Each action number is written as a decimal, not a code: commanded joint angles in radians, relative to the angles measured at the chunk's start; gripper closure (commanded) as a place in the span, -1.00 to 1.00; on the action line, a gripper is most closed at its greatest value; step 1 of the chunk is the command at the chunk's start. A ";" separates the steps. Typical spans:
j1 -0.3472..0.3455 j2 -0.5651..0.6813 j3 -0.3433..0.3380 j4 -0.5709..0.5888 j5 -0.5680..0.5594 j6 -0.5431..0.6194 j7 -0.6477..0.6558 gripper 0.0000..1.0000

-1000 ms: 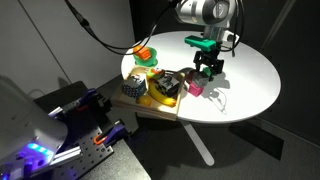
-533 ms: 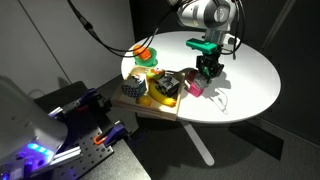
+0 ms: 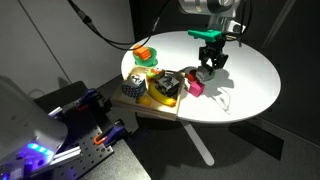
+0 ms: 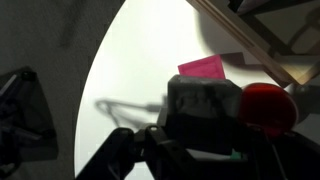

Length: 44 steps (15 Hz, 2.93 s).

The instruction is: Pick up the gray block and put it in the tray

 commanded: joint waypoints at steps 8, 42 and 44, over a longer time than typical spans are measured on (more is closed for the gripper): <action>0.017 -0.214 0.011 -0.303 -0.093 0.013 -0.045 0.37; 0.035 -0.560 0.070 -0.817 -0.109 0.245 -0.076 -1.00; 0.034 -0.593 0.083 -0.828 -0.051 0.229 -0.086 -1.00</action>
